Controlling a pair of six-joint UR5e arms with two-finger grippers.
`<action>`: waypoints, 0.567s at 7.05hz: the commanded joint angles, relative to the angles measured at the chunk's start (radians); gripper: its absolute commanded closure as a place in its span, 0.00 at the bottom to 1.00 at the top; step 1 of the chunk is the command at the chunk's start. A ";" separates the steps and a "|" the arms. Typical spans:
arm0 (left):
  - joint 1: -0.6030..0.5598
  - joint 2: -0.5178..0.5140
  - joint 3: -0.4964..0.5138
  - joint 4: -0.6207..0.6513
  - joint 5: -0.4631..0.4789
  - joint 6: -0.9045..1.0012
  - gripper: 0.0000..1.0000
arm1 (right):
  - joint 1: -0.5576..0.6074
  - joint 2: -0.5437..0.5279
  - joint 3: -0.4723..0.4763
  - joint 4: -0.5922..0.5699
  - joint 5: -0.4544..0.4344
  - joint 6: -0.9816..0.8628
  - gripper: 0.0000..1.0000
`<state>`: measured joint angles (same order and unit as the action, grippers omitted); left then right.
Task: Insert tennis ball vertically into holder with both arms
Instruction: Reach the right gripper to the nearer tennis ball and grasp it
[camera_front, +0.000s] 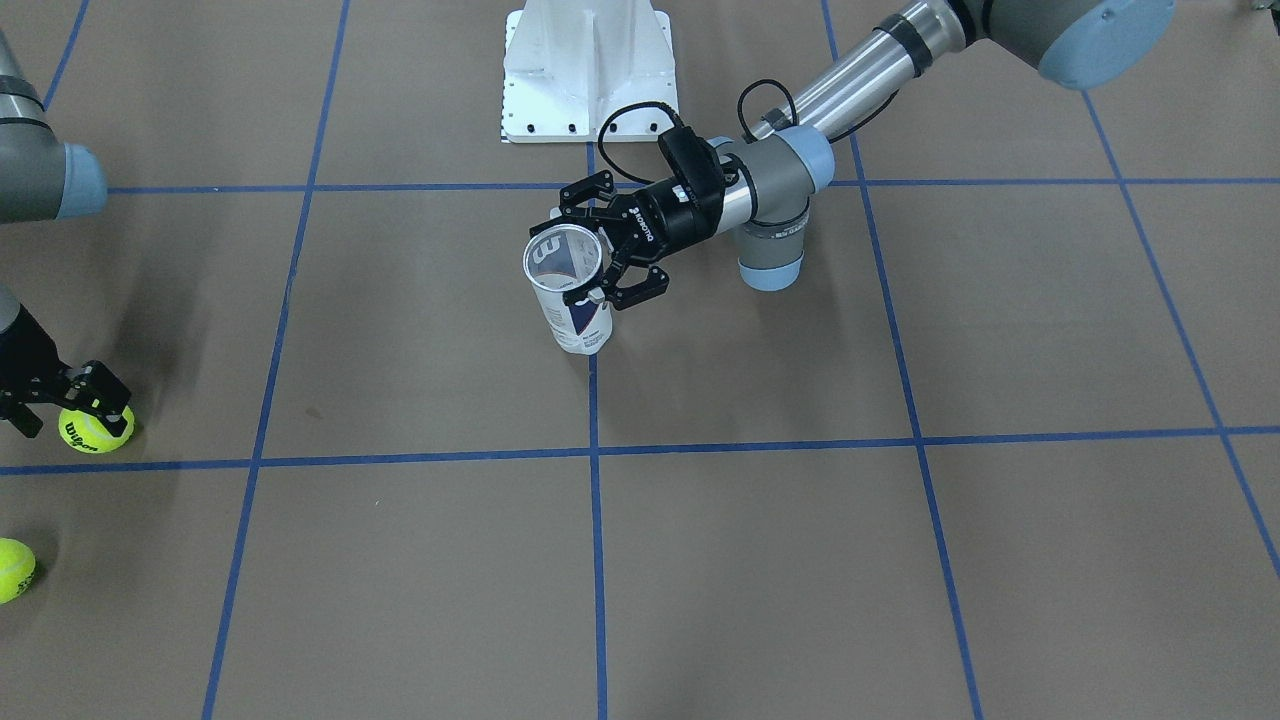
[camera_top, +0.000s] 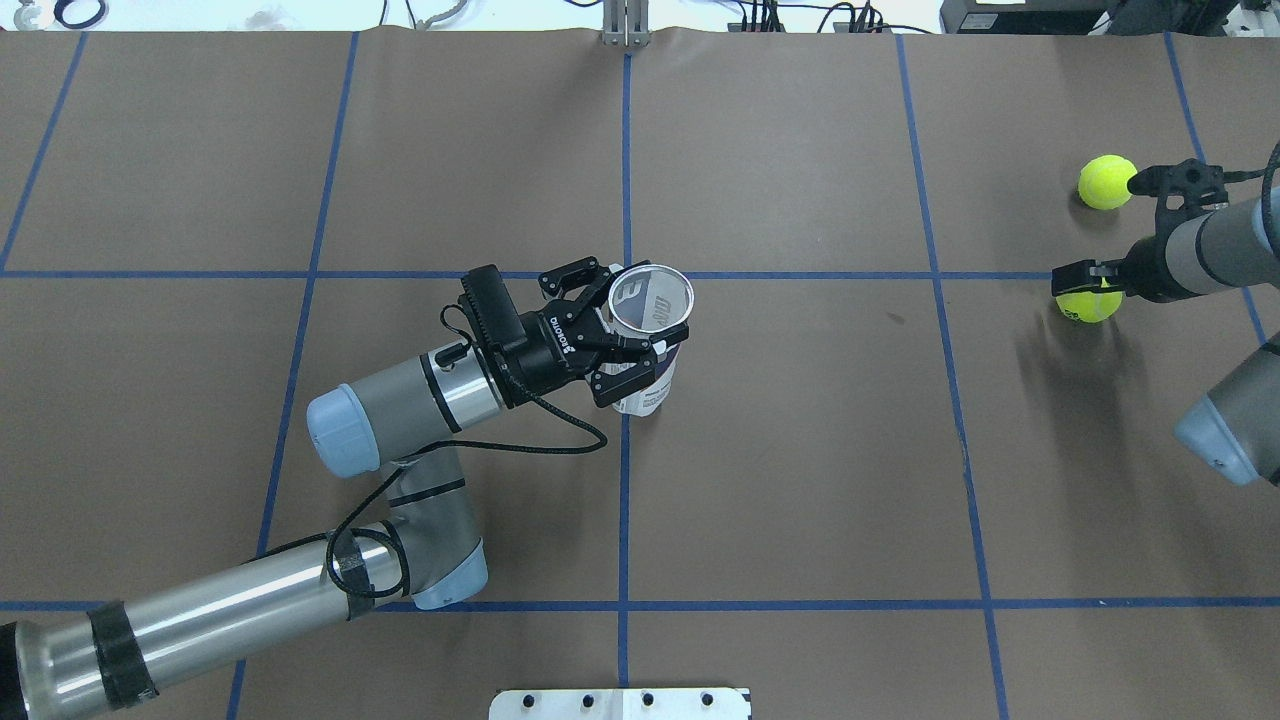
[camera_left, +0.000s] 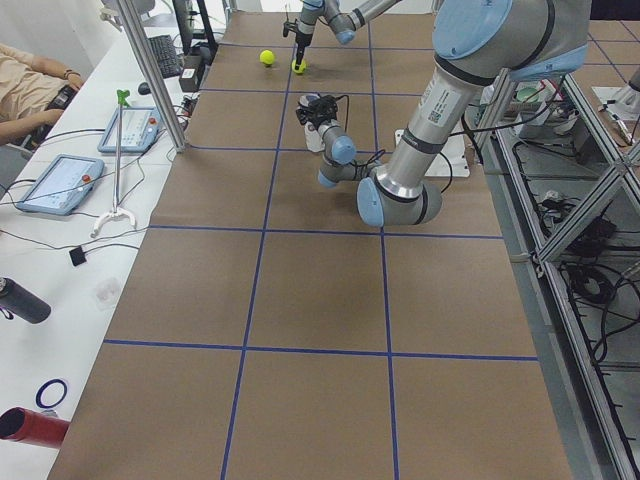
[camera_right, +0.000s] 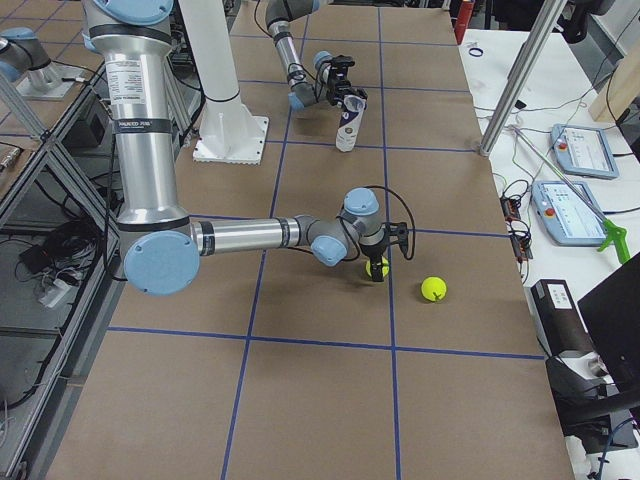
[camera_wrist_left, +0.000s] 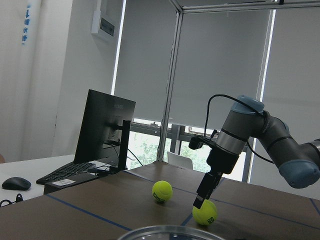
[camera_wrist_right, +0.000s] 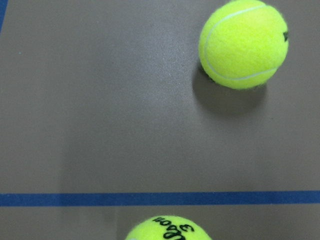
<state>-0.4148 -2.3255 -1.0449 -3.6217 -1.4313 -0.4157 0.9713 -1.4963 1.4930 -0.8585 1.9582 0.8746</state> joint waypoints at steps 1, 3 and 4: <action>0.001 0.000 0.000 0.000 -0.001 0.000 0.23 | -0.008 -0.004 0.003 0.004 -0.004 0.001 0.50; 0.001 0.000 -0.001 0.000 -0.001 0.000 0.23 | -0.006 -0.002 0.009 0.004 -0.001 -0.006 1.00; -0.001 0.000 -0.003 0.000 -0.001 0.000 0.23 | -0.006 0.004 0.041 -0.005 0.014 -0.005 1.00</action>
<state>-0.4144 -2.3255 -1.0466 -3.6217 -1.4327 -0.4157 0.9644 -1.4979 1.5079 -0.8566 1.9602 0.8703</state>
